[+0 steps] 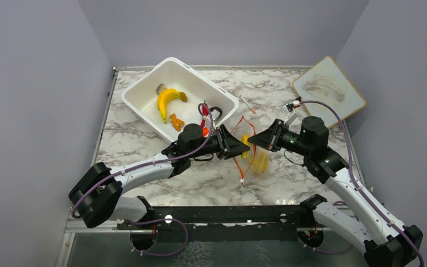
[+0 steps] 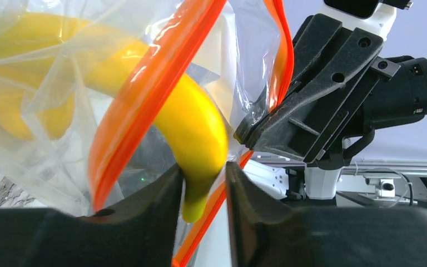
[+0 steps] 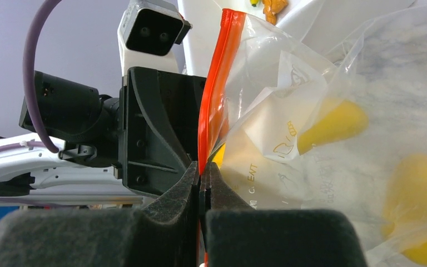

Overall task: Place the food in the zip-top bag and seal the zipper
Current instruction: Place the fake fruit in the zipper food storage bag.

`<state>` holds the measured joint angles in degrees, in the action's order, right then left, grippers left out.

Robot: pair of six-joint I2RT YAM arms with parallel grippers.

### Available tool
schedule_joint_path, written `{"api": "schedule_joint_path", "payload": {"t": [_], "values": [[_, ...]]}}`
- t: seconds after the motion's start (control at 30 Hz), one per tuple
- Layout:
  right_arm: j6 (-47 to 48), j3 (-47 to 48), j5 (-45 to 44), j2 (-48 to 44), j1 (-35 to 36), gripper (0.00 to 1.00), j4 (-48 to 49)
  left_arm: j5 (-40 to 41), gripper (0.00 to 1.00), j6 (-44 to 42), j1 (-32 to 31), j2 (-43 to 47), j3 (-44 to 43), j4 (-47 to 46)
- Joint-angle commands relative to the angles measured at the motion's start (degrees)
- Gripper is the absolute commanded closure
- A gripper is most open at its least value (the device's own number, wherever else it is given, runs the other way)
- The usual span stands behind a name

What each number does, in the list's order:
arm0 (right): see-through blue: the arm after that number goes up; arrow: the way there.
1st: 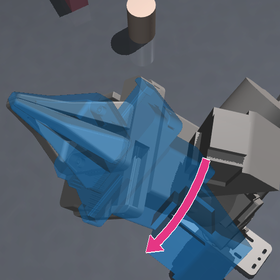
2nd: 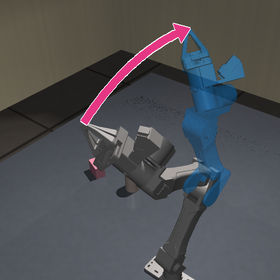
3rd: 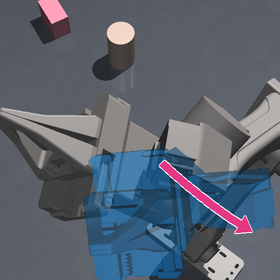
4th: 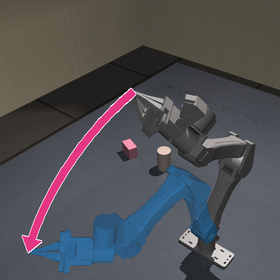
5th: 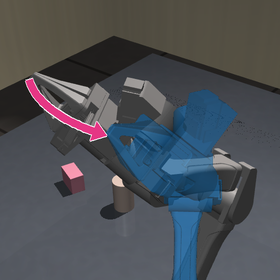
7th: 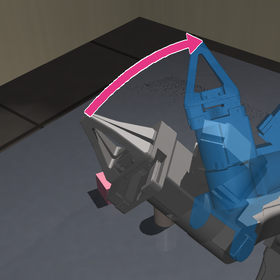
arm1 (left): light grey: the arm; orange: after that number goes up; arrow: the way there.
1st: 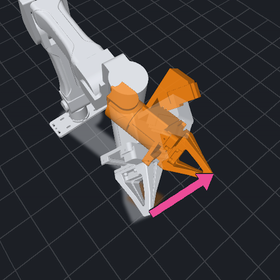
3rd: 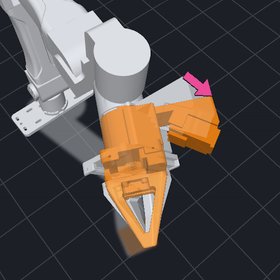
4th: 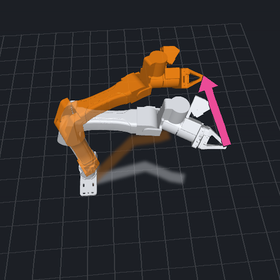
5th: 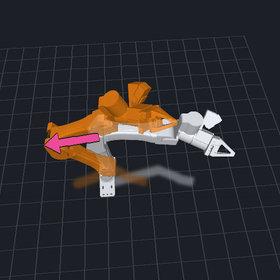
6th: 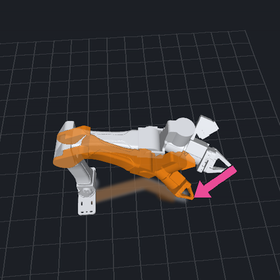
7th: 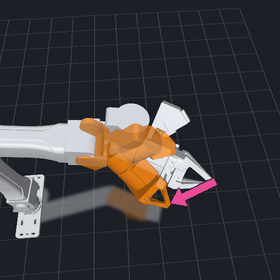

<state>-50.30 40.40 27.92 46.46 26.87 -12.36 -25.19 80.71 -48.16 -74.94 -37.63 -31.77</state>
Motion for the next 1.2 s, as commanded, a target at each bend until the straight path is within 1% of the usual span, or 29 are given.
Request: {"api": "schedule_joint_path", "payload": {"t": [0.0, 0.17, 0.23, 0.37, 0.5, 0.8, 0.9, 0.97, 1.03, 1.07, 1.1, 1.17], "values": [[0.36, 0.03, 1.6, -0.83, -0.07, 0.99, 1.21, 1.89, 0.57, -0.33, -1.07, -0.56, -2.19, -2.45], [0.14, 0.01, 0.67, -1.54, -0.13, 0.99, 0.81, 1.51, 0.38, -3.14, -1.79, 0.54, -3.65, 0.56], [0.2, -0.03, 0.22, -1.86, -0.08, 0.99, 0.48, 1.63, 0.34, -5.17, -1.93, 1.03, -4.69, 2.93], [0.33, 0.43, -1.02, -2.38, -0.07, 0.99, -0.56, 3.32, 0.34, -10.78, -2.02, 2.59, -7.39, 9.72], [0.52, 1.11, -1.65, -2.51, -0.07, 0.99, -2.1, 8.63, 0.33, -18.28, -2.0, 5.06, -12.15, 22.11], [1.57, 2.97, -6.03, -2.69, -0.07, 0.99, -5.59, 17.62, 0.33, -33.28, -2.02, 10.37, -20.07, 39.01], [2.23, 3.78, -7.24, -2.69, -0.07, 0.99, -6.7, 20.99, 0.32, -38.17, -1.98, 12.79, -21.29, 43.09], [2.69, 3.89, -7.86, -2.78, -0.07, 0.99, -7.3, 22.53, 0.28, -41.83, -1.95, 14.0, -21.84, 45.4], [2.88, 3.77, -8.55, -2.89, -0.07, 0.99, -7.92, 24.37, 0.21, -44.86, -1.91, 14.88, -22.31, 47.52], [3.02, 3.72, -8.81, -2.94, -0.07, 0.99, -8.12, 25.34, 0.07, -46.18, -1.93, 15.22, -22.46, 48.6], [3.47, 3.86, -9.03, -3.04, -0.07, 0.99, -8.36, 26.54, 0.01, -47.39, -1.91, 15.44, -22.7, 49.55], [4.12, 4.45, -9.78, -3.13, -0.07, 0.99, -8.97, 29.38, 0.01, -49.21, -1.91, 15.45, -23.35, 51.64]]}}
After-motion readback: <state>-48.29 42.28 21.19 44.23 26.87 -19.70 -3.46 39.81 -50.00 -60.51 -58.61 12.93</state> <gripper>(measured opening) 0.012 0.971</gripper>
